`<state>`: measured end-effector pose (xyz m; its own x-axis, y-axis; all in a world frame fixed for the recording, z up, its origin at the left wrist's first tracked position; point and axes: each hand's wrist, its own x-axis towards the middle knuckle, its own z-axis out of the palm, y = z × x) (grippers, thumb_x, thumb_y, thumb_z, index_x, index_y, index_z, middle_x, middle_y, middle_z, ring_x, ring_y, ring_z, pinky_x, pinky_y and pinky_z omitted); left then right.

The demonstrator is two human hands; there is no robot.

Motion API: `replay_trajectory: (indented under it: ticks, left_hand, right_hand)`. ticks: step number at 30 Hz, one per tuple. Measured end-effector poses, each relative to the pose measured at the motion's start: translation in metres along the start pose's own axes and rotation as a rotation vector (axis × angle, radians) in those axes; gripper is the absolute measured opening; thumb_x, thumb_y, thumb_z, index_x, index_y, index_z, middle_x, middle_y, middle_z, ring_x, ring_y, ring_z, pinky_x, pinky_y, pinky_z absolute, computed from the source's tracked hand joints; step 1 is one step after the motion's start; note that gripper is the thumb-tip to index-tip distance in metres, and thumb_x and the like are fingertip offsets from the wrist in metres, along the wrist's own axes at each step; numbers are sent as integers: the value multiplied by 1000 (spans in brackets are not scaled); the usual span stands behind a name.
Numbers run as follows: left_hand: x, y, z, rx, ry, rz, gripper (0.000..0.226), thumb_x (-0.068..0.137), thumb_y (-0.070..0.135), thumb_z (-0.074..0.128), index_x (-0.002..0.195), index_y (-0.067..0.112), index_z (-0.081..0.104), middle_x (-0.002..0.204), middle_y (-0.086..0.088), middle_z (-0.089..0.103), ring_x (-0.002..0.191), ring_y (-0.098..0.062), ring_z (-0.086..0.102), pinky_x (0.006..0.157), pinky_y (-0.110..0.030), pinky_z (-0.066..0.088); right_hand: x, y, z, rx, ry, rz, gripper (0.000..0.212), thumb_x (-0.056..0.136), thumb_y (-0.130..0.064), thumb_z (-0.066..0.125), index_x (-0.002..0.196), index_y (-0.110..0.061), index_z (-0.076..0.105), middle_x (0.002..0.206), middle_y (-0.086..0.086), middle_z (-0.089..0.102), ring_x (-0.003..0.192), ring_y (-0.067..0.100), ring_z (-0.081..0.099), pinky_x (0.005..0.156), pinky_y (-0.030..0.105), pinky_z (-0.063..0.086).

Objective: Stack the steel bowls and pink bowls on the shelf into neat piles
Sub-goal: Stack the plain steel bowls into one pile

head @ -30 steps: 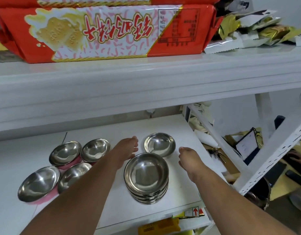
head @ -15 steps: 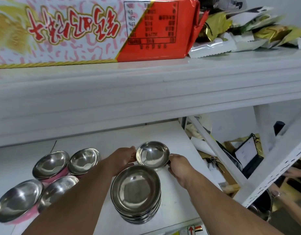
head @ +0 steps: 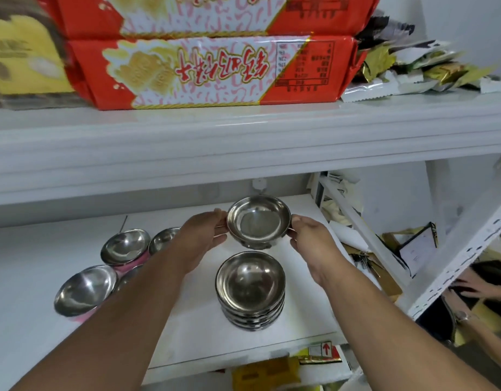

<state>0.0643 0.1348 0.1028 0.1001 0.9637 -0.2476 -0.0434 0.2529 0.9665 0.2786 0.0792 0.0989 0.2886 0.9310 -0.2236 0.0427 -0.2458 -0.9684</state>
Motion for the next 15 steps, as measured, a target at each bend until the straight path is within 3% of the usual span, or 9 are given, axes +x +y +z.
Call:
replay_trajectory:
  ticks: [4,9,12,15]
  left_hand:
    - [-32,1,-14,-3,22,27,31,105,28,44,107,8,68,106,-8,71,95,-16,67,97,-36,51]
    - [-68,-18,-24,56,24,21,34,103,28,45,113,7,70,109,-9,75,100,-17,70,99,-37,53]
    - [-80,-29,-26,68,17,-11,35,104,28,43,113,8,71,109,-10,76,100,-18,70,100,-37,52]
    - [-89,-37,-25,74,7,-31,35,105,26,42,113,7,70,109,-10,76,101,-19,70,99,-36,53]
  right_hand:
    - [-30,-5,4,-12,7,-84,31,100,-17,44,101,3,68,113,18,72,117,31,63,108,47,45]
    - [-67,1,9,-45,-15,-56,36,104,-18,42,94,-13,76,102,1,77,109,18,67,97,37,49]
    - [-80,8,9,-78,-14,-24,36,104,-18,41,100,-5,75,105,11,75,107,19,66,94,29,49]
    - [-88,13,9,-121,-17,2,38,104,-19,41,103,-3,74,91,7,69,85,16,62,76,22,45]
